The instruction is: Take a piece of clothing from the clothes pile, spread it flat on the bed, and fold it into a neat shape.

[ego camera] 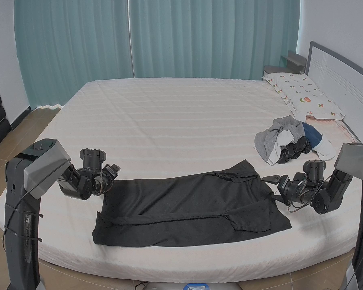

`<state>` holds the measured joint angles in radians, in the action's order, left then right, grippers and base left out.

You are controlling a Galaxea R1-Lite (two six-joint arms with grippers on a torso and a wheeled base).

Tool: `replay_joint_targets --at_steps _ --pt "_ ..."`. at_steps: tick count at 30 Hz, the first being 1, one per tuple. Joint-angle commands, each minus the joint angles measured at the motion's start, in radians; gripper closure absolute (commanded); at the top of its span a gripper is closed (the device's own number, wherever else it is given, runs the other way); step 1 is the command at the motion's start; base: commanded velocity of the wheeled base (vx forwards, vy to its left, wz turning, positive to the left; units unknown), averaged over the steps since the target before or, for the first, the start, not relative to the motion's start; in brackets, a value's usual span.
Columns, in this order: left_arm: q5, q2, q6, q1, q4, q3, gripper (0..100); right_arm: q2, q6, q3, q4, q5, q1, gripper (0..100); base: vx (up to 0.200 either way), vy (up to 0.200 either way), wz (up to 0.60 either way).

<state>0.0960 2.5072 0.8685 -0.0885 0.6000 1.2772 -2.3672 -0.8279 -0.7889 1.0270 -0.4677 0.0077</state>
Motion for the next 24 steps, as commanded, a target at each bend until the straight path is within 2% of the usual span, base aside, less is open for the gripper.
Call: replay_joint_targets --at_steps 1,9,16,18,19,24 --pt "0.010 0.047 -0.032 -0.010 0.026 0.001 0 -0.003 0.004 0.008 0.004 -0.002 0.003 0 0.000 0.000 0.00" --pt "0.013 0.064 -0.068 -0.023 0.037 0.007 0 -0.003 0.007 0.008 0.004 0.000 0.003 0 0.000 0.000 0.00" --pt "0.093 0.108 -0.080 -0.025 0.057 0.059 0 -0.004 0.007 0.008 0.004 0.000 0.005 0 0.000 0.000 0.00" --pt "0.093 0.108 -0.080 -0.025 0.057 0.059 0 -0.004 0.007 0.008 0.004 0.000 0.005 0 0.000 0.000 0.00" --pt "0.120 0.125 -0.079 -0.025 0.057 0.079 0 -0.007 0.007 0.008 0.004 0.000 0.005 0 0.000 0.000 0.00" --pt "0.120 0.125 -0.079 -0.027 0.058 0.077 0 -0.007 0.007 0.008 0.004 0.000 0.005 0 0.000 0.000 0.00"
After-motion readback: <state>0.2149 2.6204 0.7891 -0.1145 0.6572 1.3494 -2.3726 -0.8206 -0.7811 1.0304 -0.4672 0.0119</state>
